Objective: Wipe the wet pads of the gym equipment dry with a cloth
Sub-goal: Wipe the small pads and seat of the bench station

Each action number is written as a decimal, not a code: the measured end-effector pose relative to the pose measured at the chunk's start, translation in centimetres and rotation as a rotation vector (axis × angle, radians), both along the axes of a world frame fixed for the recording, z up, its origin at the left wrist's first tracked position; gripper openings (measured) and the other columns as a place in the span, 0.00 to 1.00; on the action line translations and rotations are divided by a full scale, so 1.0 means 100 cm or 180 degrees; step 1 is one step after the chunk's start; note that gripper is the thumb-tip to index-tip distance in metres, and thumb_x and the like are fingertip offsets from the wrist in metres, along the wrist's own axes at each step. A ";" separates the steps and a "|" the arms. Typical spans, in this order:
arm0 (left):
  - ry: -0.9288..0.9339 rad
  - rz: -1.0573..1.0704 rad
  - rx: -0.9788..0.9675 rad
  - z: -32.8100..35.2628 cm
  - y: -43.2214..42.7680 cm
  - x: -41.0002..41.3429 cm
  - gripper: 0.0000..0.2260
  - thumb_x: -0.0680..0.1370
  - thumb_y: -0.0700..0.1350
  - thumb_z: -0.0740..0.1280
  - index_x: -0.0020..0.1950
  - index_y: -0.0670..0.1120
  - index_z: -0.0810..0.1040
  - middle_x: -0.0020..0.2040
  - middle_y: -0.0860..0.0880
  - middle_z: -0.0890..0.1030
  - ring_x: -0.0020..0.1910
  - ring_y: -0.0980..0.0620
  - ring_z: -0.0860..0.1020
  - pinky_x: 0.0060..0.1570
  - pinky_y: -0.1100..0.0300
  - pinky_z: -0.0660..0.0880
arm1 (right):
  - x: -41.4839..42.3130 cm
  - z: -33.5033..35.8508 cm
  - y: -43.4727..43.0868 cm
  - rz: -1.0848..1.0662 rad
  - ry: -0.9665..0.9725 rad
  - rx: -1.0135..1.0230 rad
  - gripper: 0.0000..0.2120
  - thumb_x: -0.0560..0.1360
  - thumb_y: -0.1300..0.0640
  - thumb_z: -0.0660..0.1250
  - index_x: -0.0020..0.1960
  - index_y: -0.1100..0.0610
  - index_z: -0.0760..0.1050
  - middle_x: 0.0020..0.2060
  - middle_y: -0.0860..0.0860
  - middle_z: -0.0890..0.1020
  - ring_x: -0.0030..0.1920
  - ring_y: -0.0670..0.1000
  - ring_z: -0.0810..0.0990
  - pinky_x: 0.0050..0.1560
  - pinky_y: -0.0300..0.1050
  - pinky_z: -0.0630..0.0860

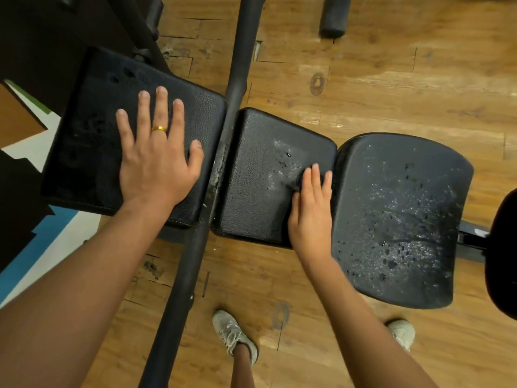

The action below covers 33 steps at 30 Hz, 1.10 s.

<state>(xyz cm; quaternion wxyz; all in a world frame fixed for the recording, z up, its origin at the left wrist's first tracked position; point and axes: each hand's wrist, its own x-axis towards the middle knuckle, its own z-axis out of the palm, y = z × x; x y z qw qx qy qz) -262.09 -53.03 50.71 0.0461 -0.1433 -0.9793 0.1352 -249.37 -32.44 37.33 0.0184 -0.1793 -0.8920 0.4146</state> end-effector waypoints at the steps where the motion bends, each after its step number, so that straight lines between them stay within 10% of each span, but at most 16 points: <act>1: 0.0003 -0.0006 -0.0003 0.000 0.000 0.000 0.29 0.84 0.55 0.53 0.82 0.42 0.55 0.82 0.39 0.53 0.81 0.38 0.49 0.77 0.33 0.48 | -0.018 -0.001 0.010 -0.0003 -0.0001 0.0017 0.24 0.85 0.59 0.54 0.79 0.64 0.59 0.80 0.58 0.59 0.81 0.63 0.49 0.78 0.62 0.56; 33: 0.0027 0.0005 0.0036 0.000 0.001 0.001 0.30 0.84 0.55 0.53 0.82 0.42 0.54 0.82 0.39 0.53 0.81 0.38 0.49 0.77 0.33 0.48 | 0.030 0.046 -0.089 0.0576 0.0093 0.0045 0.28 0.84 0.63 0.56 0.82 0.60 0.51 0.82 0.55 0.51 0.81 0.55 0.40 0.80 0.56 0.46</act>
